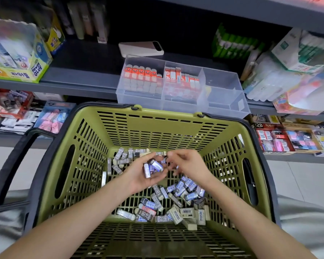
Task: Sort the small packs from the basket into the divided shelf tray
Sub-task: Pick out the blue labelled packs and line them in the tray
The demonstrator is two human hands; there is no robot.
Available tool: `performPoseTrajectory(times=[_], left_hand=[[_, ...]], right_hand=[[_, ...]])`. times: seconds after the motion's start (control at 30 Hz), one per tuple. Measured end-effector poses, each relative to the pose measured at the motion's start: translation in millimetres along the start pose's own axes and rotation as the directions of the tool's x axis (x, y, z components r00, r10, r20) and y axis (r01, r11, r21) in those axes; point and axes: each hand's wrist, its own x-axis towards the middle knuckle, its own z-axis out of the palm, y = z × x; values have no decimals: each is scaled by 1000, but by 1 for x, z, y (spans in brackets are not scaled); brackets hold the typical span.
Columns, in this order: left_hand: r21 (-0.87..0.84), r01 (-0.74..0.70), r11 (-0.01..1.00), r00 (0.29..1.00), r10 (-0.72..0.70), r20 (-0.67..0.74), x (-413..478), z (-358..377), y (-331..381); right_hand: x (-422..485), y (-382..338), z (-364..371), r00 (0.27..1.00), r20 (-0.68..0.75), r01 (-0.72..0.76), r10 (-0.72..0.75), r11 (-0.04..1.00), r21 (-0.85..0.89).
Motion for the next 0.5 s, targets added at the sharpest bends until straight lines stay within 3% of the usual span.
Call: performPoseTrajectory(times=[0.07,0.17,0.23,0.33,0.4,0.5], left_hand=[[35,10,999,1000,-9,-19,-1,0,2],[59,20,998,999,-19,-26,-3,-1,5],[63,14,998,1000,-12,-27,-3,-3,6],[145,-2,989,999,7,-41,-1,-7,7],[213,-21,977,999,30,-41,1,-8,7],[223,-33,974,999,41,-32,4,-8,3]], right_hand=[[6,23,-26,974,-187,-147,129,985,-85],[21,61,-43,925,-272,-366,265,812,-455],[27,76,-38,928,-238,-372,286,695,-616],[28,92,-29,961,-110,-234,255,527,-817],[27,98,-27,959,-114,-235,261,503,-832],[28,94,-30,923,-211,-376,322,634,-676]])
